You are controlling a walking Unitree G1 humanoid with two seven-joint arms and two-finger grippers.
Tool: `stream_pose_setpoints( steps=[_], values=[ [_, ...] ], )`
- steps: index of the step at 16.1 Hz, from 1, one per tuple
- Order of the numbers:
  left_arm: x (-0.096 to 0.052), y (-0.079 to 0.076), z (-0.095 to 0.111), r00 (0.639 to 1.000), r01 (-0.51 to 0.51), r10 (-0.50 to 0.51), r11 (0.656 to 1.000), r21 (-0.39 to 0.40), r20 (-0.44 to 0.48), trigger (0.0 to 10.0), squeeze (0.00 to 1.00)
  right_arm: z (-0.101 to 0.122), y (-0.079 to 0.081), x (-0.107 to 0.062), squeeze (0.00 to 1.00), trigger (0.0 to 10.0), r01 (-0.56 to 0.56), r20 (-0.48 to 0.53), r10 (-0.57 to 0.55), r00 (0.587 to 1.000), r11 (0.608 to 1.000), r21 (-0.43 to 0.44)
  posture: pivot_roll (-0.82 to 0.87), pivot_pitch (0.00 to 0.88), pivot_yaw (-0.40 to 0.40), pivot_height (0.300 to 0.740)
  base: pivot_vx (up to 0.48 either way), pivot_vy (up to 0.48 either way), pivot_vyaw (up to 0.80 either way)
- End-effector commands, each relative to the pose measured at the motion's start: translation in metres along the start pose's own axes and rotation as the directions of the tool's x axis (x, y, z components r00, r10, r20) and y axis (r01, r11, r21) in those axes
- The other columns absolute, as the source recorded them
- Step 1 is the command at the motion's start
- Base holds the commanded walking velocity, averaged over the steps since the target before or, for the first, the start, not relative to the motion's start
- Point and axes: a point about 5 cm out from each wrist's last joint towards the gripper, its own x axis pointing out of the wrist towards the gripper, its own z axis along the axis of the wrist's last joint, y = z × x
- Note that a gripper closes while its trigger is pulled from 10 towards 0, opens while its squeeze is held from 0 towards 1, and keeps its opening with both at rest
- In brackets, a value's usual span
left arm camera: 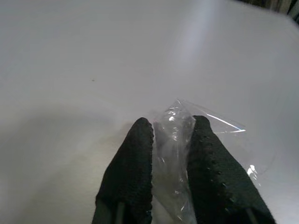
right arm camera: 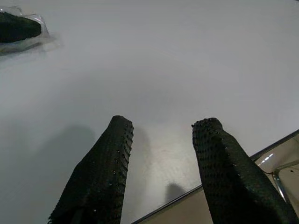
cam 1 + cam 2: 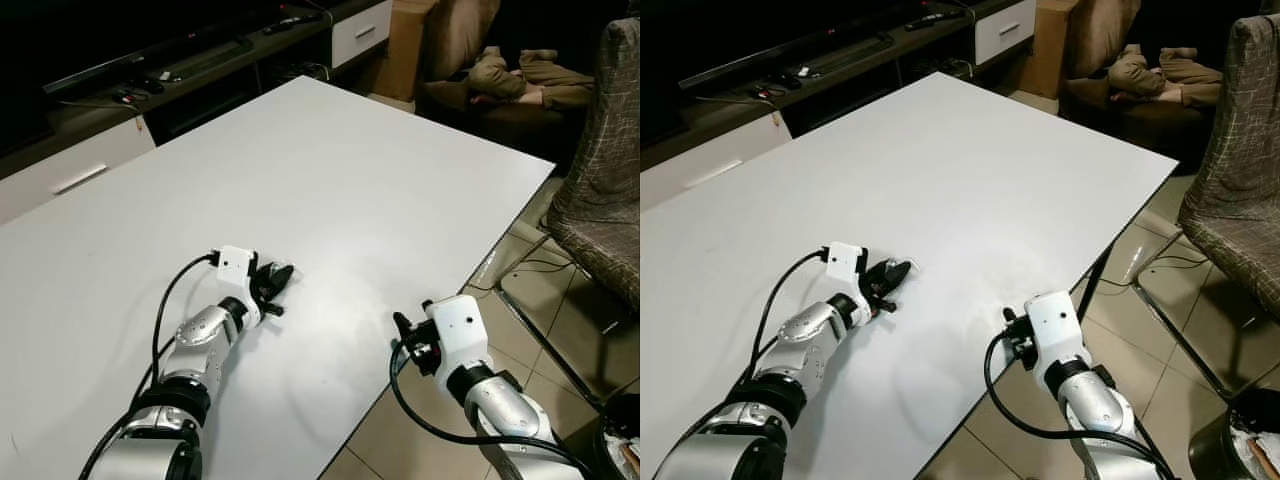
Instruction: Picking trash to rubbish bin
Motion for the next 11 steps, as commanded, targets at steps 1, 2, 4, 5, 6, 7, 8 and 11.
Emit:
stream_pose_setpoints(
  steps=[1,2,4,5,6,7,8,11],
  values=[
    [-0.001,0.0,0.005,0.999,-0.001,0.004,0.997,-0.082,0.045,0.0,0.0,0.004,-0.005,0.002,0.0,10.0,0.049,0.023,-0.049,0.999,0.999,0.005,-0.1,0.005,0.11,0.74,0.0,0.0,0.0],
    [-0.001,-0.001,0.006,0.998,0.001,0.004,0.995,-0.101,0.055,0.0,0.0,0.004,-0.007,0.002,0.0,10.0,0.059,0.025,-0.06,0.998,0.998,0.008,-0.1,0.004,0.11,0.74,0.0,0.0,0.0],
    [-0.004,-0.018,0.02,0.989,0.021,-0.005,0.994,-0.111,0.149,0.0,0.0,0.005,-0.022,0.003,0.0,10.0,0.147,0.033,-0.148,0.988,0.989,0.009,-0.1,0.0,0.1,0.74,0.0,0.0,0.0],
    [-0.012,-0.023,0.027,0.981,-0.01,0.024,0.997,-0.072,0.19,0.0,0.0,0.006,-0.026,0.003,0.0,10.0,0.169,0.04,-0.17,0.985,0.985,0.015,-0.1,0.0,0.092,0.74,0.0,0.0,0.0],
    [-0.015,-0.025,0.028,0.983,-0.033,0.041,0.998,-0.048,0.177,9.6,0.0,0.006,-0.029,0.003,0.0,10.0,0.182,0.041,-0.183,0.982,0.983,0.019,-0.09,0.0,0.081,0.74,0.0,0.0,0.0],
    [-0.028,-0.027,0.027,0.987,-0.073,0.072,0.997,0.005,0.144,10.0,0.0,0.006,-0.033,0.002,0.0,10.0,0.218,0.041,-0.219,0.975,0.976,0.03,-0.08,0.0,0.067,0.74,0.0,0.0,0.0],
    [-0.042,-0.026,0.025,0.991,-0.1,0.096,0.994,0.047,0.096,10.0,0.0,0.007,-0.036,0.002,0.0,10.0,0.251,0.041,-0.253,0.967,0.967,0.046,-0.07,0.0,0.06,0.74,0.0,0.0,0.0],
    [-0.063,-0.026,0.031,0.989,-0.146,0.149,0.966,0.211,0.002,10.0,0.0,0.012,-0.035,0.001,0.0,10.0,0.267,0.026,-0.271,0.962,0.959,0.096,-0.09,0.0,0.006,0.74,0.0,0.0,-0.21]
  ],
)
